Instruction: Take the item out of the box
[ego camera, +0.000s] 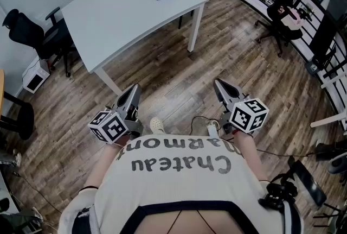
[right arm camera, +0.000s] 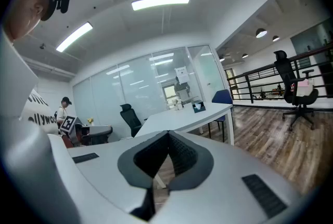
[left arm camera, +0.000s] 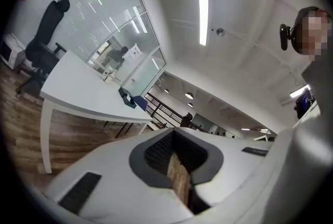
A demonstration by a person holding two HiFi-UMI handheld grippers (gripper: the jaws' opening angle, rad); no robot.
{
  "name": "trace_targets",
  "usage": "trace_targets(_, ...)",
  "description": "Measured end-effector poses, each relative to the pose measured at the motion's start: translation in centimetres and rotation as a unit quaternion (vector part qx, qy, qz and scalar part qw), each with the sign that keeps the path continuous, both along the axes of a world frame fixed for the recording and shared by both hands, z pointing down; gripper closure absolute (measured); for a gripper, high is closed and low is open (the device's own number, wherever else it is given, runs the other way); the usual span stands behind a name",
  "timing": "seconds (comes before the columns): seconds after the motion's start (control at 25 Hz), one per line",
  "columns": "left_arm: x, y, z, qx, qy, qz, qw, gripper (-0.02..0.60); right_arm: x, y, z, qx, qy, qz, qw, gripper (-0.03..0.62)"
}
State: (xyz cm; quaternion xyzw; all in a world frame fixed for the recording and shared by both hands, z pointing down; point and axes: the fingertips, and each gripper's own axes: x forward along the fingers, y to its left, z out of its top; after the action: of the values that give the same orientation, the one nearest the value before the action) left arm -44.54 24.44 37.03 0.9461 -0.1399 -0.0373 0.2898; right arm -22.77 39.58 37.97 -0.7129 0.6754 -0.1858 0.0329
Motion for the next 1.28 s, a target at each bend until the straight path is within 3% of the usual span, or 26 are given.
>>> trace_targets(0.56,-0.1,-0.2,0.7,-0.009,-0.007,0.001,0.9999,0.594,-0.2,-0.3,1.0,-0.008,-0.007,-0.003,1.000,0.595)
trace_targets(0.68,0.0,-0.4,0.7,-0.009,-0.006,0.003,0.9999,0.594,-0.5,-0.7,1.5,-0.007,-0.027,-0.012,1.000,0.595)
trace_targets(0.88,-0.1,-0.9,0.1,0.004,0.027,0.014,0.9995,0.589,-1.4,-1.8,3.7,-0.017,-0.071,-0.024,0.997,0.594)
trace_targets(1.0,0.3,-2.2,0.9,0.013,0.027,0.023,0.9993,0.589,-0.7,-3.4,4.9,-0.024,-0.082,-0.019,0.996,0.594)
trace_targets(1.16,2.3,-5.7,0.9,-0.024,0.074,0.049,0.9958,0.591,1.9,-6.7,4.8,-0.021,-0.086,-0.001,0.996,0.594)
trace_targets(1.28,5.2,-10.2,0.1,-0.005,0.063,0.064,0.9959,0.591,4.1,-10.5,3.3,0.000,-0.074,0.003,0.997,0.594)
